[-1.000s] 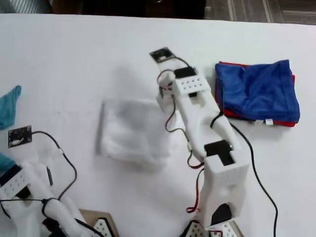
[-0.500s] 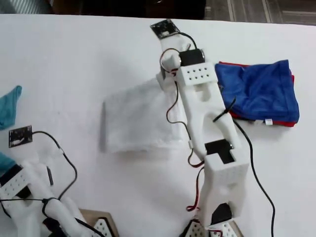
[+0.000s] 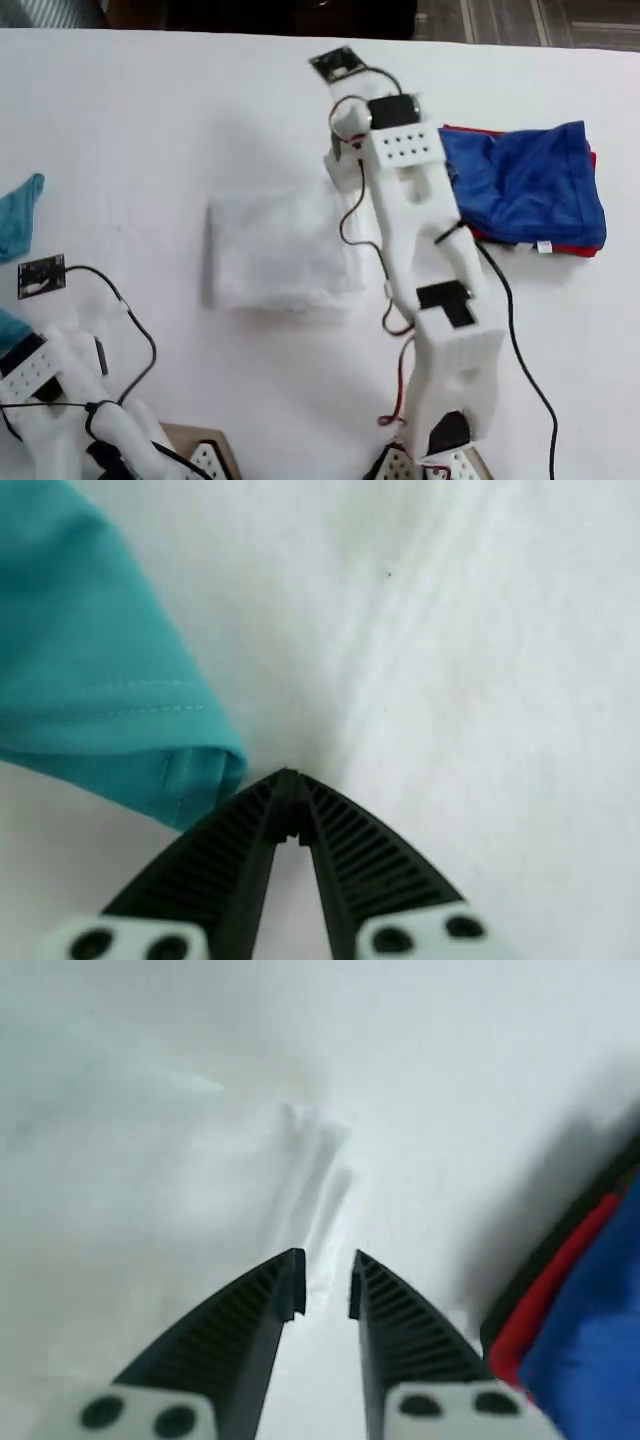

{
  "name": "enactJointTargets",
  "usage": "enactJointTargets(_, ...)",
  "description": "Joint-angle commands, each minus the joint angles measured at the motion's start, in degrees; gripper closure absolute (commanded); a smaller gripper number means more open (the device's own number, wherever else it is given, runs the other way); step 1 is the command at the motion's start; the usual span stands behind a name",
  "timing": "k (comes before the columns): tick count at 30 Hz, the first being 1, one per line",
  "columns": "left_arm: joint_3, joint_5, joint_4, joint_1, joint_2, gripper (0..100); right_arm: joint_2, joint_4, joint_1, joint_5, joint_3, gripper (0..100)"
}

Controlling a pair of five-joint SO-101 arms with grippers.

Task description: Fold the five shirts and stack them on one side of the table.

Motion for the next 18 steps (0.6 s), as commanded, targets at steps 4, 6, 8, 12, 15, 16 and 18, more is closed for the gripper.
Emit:
enactJointTargets(4,0.1,0.1,-0.7,0.8,-1.1,97,-11.0,4.0,-6.7,0.6,15.6,97.8)
enactJointTargets(6,0.1,0.1,-0.7,0.8,-1.1,97,-13.5,0.9,-8.7,0.6,23.2,97.8)
enactJointTargets(8,0.1,0.1,-0.7,0.8,-1.1,97,-17.0,-2.4,-10.8,0.6,30.8,97.8)
enactJointTargets(12,0.1,0.1,-0.7,0.8,-1.1,97,-23.6,-10.9,-11.3,2.1,45.9,97.8)
enactJointTargets(15,0.1,0.1,-0.7,0.8,-1.1,97,-24.8,-18.2,-8.6,7.0,54.9,97.8)
enactJointTargets(16,0.1,0.1,-0.7,0.8,-1.1,97,-24.7,-20.4,-7.5,8.0,57.3,97.8)
enactJointTargets(18,0.1,0.1,-0.7,0.8,-1.1,97,-25.0,-22.9,-5.7,8.7,60.3,97.8)
